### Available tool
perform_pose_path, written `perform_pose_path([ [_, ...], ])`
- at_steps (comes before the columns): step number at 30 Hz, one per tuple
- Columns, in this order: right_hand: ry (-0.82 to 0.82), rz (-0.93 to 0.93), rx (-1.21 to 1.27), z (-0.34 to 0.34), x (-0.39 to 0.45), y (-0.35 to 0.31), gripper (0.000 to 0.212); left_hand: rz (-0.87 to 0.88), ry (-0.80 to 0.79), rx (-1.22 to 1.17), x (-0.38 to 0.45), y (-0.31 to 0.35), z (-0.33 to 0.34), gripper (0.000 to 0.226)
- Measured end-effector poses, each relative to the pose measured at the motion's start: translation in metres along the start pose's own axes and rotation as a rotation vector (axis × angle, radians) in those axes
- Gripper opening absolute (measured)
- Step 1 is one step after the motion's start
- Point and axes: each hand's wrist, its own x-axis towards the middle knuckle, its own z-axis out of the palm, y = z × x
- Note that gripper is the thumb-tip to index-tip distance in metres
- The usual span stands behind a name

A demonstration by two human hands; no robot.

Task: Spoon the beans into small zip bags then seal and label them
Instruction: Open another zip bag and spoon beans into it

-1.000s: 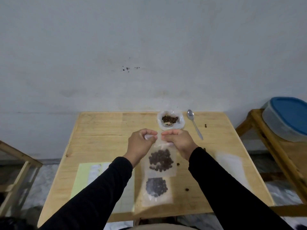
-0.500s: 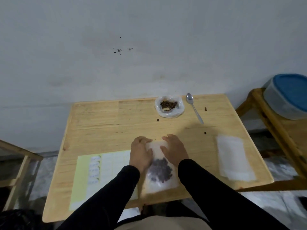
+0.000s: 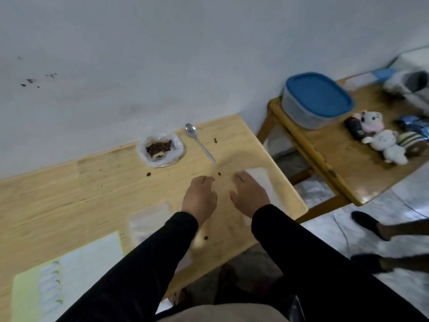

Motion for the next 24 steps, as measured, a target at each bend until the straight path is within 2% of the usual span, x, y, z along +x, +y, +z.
perform_pose_path([
  [6,-0.074,0.275,0.093,0.008,-0.016,0.079,0.058,-0.061,-0.143,0.048,0.025,0.048,0.050,0.053],
  [10,-0.126,0.340,0.200,0.023,-0.016,0.102,0.058,-0.112,-0.174,0.041,0.031,0.059,0.073,0.057],
  [21,0.033,0.326,0.202,0.038,-0.009,0.115,0.040,-0.221,0.042,-0.129,0.039,0.079,0.083,0.042],
  [24,0.080,0.339,0.195,0.039,-0.008,0.114,0.041,-0.234,0.081,-0.179,0.039,0.081,0.083,0.039],
])
